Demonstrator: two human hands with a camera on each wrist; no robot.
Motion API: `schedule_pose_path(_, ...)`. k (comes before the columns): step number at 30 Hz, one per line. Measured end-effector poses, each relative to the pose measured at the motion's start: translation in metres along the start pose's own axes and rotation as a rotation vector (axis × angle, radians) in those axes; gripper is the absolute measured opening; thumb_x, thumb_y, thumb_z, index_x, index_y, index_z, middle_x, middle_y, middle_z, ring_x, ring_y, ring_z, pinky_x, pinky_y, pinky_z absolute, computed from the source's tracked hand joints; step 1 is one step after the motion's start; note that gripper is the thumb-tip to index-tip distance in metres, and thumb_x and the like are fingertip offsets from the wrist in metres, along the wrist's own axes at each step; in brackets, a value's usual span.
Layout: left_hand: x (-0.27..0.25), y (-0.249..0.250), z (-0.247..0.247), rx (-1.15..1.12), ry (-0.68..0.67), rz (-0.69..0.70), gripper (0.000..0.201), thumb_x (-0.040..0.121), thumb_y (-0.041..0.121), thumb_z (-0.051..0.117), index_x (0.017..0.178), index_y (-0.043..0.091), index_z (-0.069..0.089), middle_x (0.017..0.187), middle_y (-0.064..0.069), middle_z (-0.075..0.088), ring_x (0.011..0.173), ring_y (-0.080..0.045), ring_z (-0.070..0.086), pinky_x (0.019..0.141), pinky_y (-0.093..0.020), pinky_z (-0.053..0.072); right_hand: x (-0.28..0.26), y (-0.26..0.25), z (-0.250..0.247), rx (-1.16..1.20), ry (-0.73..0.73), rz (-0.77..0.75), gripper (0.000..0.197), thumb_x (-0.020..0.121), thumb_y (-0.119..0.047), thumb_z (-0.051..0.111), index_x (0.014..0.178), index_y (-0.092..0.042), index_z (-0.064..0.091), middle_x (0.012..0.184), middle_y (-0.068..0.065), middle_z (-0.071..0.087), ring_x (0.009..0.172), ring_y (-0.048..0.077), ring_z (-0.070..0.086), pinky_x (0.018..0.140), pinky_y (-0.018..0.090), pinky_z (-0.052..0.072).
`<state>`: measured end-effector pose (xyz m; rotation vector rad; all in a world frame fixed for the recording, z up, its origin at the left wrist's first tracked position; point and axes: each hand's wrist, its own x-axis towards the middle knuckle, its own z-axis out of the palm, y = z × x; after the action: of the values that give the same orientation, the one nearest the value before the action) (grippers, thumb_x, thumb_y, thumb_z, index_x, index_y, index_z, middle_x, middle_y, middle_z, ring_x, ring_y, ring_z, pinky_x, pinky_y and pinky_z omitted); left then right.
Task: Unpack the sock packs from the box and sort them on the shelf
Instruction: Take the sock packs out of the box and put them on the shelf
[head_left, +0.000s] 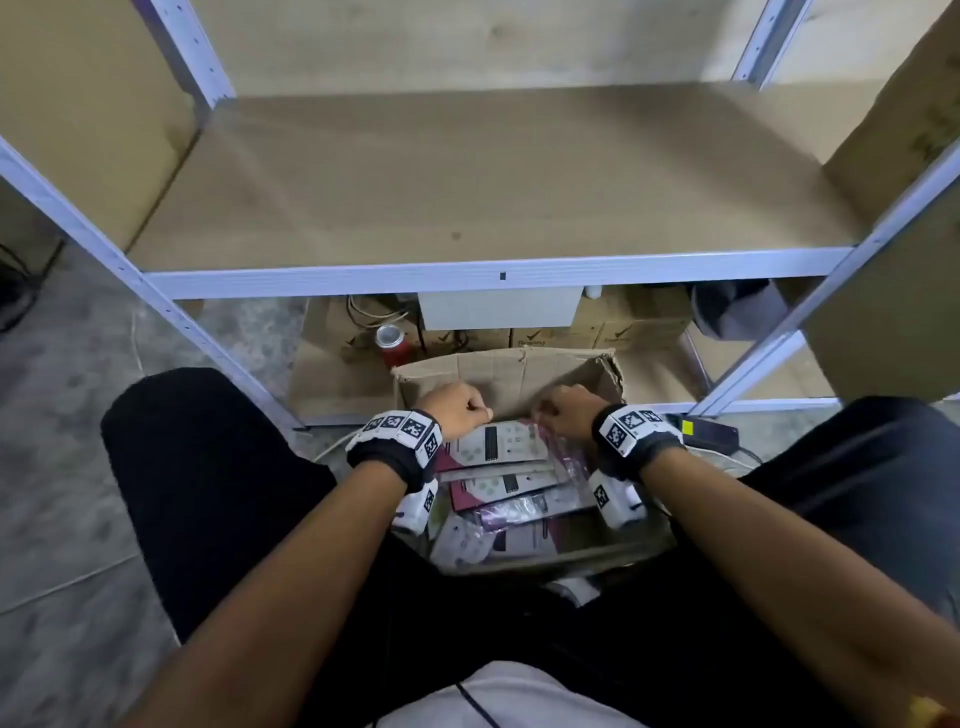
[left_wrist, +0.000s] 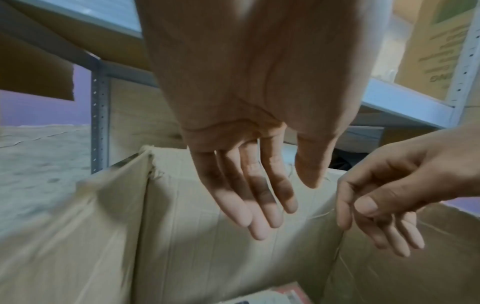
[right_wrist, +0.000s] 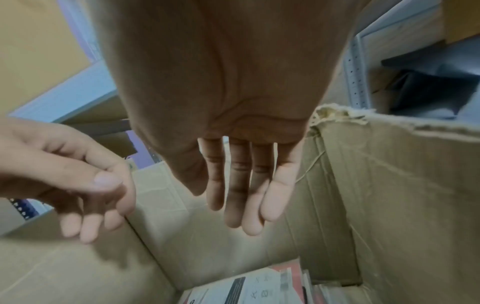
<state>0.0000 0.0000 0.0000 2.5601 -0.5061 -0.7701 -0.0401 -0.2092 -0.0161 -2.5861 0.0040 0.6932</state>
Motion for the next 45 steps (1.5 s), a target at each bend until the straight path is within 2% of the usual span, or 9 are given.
schedule_pose_path(5,0.006,-0.027,0.016,-0.041,-0.002,-0.080,0.029,0.097,0.037,0.061,0.095,0.012,0.077,0.073,0.016,0.060,0.087,-0.015,0.060,0.080,-0.024,0.041,0.036,-0.002,0.016,-0.118,-0.098,0.000,0.025,0.098,-0.024,0.055,0.115,-0.009,0.065,0.116,0.013,0.069,0.106,0.029,0.066,0.095,0.040,0.053)
schedule_pose_path(9,0.011,-0.037,0.023,-0.080,0.013,-0.076,0.024,0.096,0.033,0.061,0.094,0.015,0.076,0.102,0.001,0.073,0.100,-0.021,0.064,0.093,-0.034,0.051,0.067,0.004,0.038,-0.195,-0.121,0.031,0.026,0.094,-0.021,0.061,0.118,-0.012,0.066,0.127,0.012,0.063,0.115,0.027,0.061,0.095,0.033,0.050)
schedule_pose_path(15,0.016,-0.035,0.021,-0.094,0.056,-0.045,0.019,0.095,0.030,0.061,0.093,0.017,0.075,0.098,0.000,0.075,0.094,-0.022,0.068,0.086,-0.032,0.052,0.083,0.016,0.090,-0.437,-0.187,-0.071,0.054,0.085,-0.023,0.073,0.133,-0.011,0.050,0.137,0.015,0.046,0.126,0.037,0.050,0.103,0.046,0.046)
schedule_pose_path(20,0.020,-0.036,0.018,-0.067,0.054,-0.063,0.021,0.095,0.031,0.059,0.096,0.017,0.075,0.104,-0.002,0.075,0.098,-0.024,0.067,0.090,-0.036,0.052,0.090,0.019,0.112,-0.529,-0.149,-0.122,0.059,0.092,-0.015,0.063,0.145,-0.013,0.037,0.139,0.015,0.044,0.126,0.036,0.050,0.099,0.049,0.048)
schedule_pose_path(27,0.030,-0.035,0.020,-0.029,0.009,-0.113,0.026,0.096,0.041,0.059,0.099,0.020,0.074,0.107,-0.002,0.072,0.104,-0.025,0.063,0.091,-0.035,0.049,0.098,0.020,0.102,-0.542,-0.062,-0.226,0.034,0.093,-0.007,0.053,0.127,-0.009,0.054,0.122,0.015,0.060,0.113,0.035,0.061,0.089,0.042,0.049)
schedule_pose_path(34,0.035,-0.039,0.029,0.010,-0.016,-0.123,0.033,0.096,0.042,0.060,0.103,0.013,0.074,0.111,-0.005,0.073,0.102,-0.025,0.064,0.084,-0.029,0.048,0.108,0.036,0.091,-0.409,-0.069,-0.193,0.019,0.093,-0.013,0.061,0.110,-0.007,0.062,0.122,0.013,0.062,0.115,0.032,0.059,0.091,0.034,0.045)
schedule_pose_path(38,0.036,-0.043,0.030,0.016,0.009,-0.136,0.031,0.096,0.042,0.060,0.101,0.014,0.074,0.107,-0.003,0.073,0.088,-0.017,0.059,0.073,-0.026,0.041,0.108,0.039,0.092,-0.401,-0.050,-0.202,0.027,0.100,-0.014,0.047,0.126,-0.010,0.051,0.122,0.017,0.060,0.113,0.035,0.059,0.092,0.039,0.046)
schedule_pose_path(42,0.037,-0.046,0.031,0.021,0.017,-0.151,0.028,0.096,0.040,0.061,0.102,0.016,0.074,0.108,-0.002,0.073,0.085,-0.011,0.054,0.072,-0.023,0.036,0.110,0.034,0.085,-0.433,-0.060,-0.278,0.052,0.100,-0.009,0.042,0.149,-0.025,0.032,0.144,0.013,0.042,0.118,0.036,0.057,0.099,0.047,0.047)
schedule_pose_path(45,0.036,-0.049,0.033,0.015,-0.009,-0.173,0.026,0.096,0.039,0.061,0.102,0.016,0.074,0.107,-0.004,0.073,0.087,-0.015,0.059,0.074,-0.023,0.039,0.111,0.033,0.082,-0.512,-0.058,-0.338,0.049,0.099,-0.012,0.043,0.146,-0.026,0.040,0.140,0.009,0.041,0.119,0.031,0.056,0.097,0.044,0.048)
